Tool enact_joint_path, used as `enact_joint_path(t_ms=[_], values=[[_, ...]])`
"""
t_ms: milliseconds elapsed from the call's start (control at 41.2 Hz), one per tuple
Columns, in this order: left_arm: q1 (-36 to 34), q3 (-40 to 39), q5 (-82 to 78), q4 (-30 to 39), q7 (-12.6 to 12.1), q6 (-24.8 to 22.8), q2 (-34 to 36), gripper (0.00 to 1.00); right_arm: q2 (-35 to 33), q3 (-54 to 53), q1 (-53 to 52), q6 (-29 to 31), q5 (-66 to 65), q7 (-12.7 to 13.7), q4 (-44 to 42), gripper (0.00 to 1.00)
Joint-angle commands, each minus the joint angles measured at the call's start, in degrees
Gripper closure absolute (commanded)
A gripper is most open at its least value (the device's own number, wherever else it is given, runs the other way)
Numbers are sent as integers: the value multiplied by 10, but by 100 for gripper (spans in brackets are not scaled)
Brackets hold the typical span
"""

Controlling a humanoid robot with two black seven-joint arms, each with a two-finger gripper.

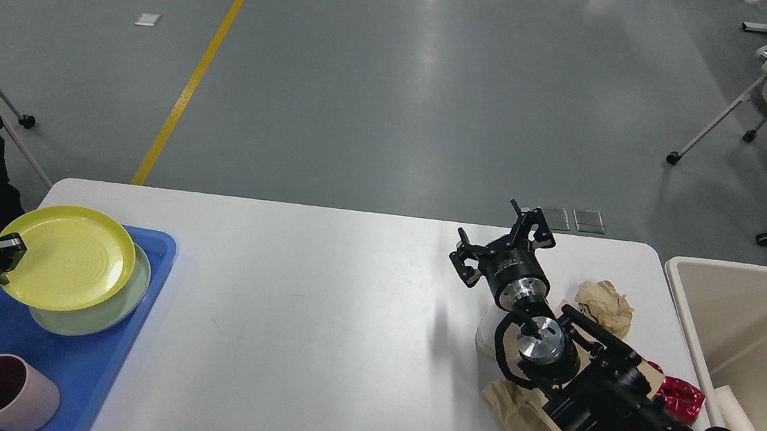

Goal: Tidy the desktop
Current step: 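Lift the yellow plate onto the green plate in the tray, release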

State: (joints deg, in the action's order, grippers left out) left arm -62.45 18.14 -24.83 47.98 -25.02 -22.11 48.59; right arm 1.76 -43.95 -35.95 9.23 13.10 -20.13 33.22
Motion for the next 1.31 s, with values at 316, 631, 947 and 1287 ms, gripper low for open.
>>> enact_joint_path(t_ms=[316,631,947,1287], values=[[62,5,0,-48,27,82,-53,100,0,0,0,0,0,0,0,0],[60,4,1,-46,32,92,-53,1,0,0,0,0,0,0,0,0],[48,-1,3,-46,30,74,-45,1,0,0,0,0,0,0,0,0],[-26,-36,203,-46,32,-71,42,1,0,0,0,0,0,0,0,0]])
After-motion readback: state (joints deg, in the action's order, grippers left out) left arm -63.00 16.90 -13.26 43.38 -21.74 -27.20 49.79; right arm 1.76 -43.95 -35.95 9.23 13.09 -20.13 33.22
